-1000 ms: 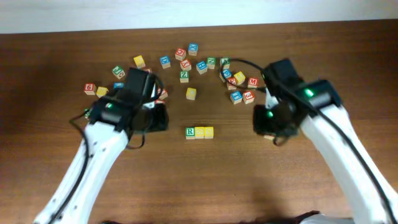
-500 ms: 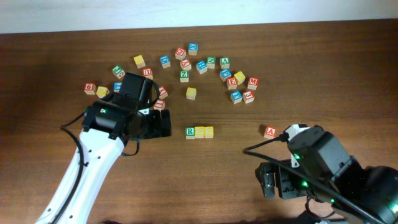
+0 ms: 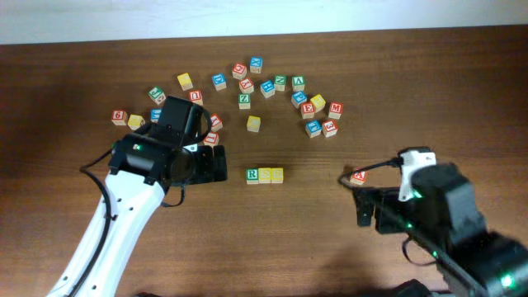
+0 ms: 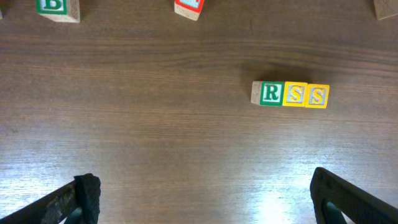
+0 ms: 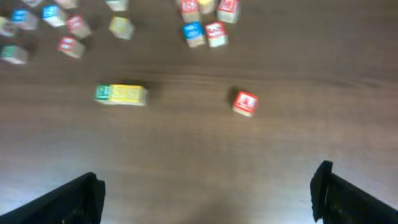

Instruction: Spell out RSS

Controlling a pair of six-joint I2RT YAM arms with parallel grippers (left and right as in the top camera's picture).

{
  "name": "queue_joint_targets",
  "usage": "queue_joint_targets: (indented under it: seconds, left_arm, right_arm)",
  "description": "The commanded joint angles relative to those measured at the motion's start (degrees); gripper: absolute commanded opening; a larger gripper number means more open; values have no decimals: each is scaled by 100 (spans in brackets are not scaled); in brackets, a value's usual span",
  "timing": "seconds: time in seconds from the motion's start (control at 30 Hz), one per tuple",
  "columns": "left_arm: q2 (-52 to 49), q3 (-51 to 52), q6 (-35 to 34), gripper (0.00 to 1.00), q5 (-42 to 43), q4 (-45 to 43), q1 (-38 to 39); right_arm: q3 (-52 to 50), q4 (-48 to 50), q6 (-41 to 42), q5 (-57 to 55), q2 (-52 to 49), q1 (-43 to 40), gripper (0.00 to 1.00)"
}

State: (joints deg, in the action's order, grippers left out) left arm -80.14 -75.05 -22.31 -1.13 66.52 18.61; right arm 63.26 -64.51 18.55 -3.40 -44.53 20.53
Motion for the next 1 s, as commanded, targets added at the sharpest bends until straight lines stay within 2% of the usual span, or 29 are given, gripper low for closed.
queue_joint_targets:
  seconds: [0.0, 0.1, 0.2, 0.27, 0.4, 0.53, 0.77, 0.9, 0.97]
  left_arm:
    - [39, -4, 4, 99, -63, 0, -4]
    - [39, -4, 4, 99, -63, 2, -4]
    - [39, -4, 4, 99, -63, 2, -4]
    - [39, -4, 4, 99, -63, 2, -4]
    - [39, -4, 4, 99, -63, 0, -4]
    - [39, -4, 4, 99, -63, 0, -4]
    - [39, -4, 4, 99, -63, 2, -4]
    - [39, -4, 4, 99, -63, 2, -4]
    - [39, -4, 4, 99, -63, 2, -4]
  right_arm:
    - [-1029, 872, -796, 343, 1158, -678, 98]
    - [-2129, 1801, -1119, 782, 2282, -1416, 98]
    - [-3239, 2649, -1261, 920, 3136, -1733, 98]
    - [-3847, 3259, -1257, 999, 3512, -1950, 98]
    - [-5123, 5088, -1257, 1349, 4044, -2105, 98]
    - [-5482, 5626, -1408, 1252, 4308, -2105, 98]
    - [-6295, 7401, -1408, 1239, 4435, -2094, 98]
    - [-6295, 7261, -1537, 1176, 4435, -2098, 98]
    - [-6295, 6782, -1539, 1174, 4435, -2098, 98]
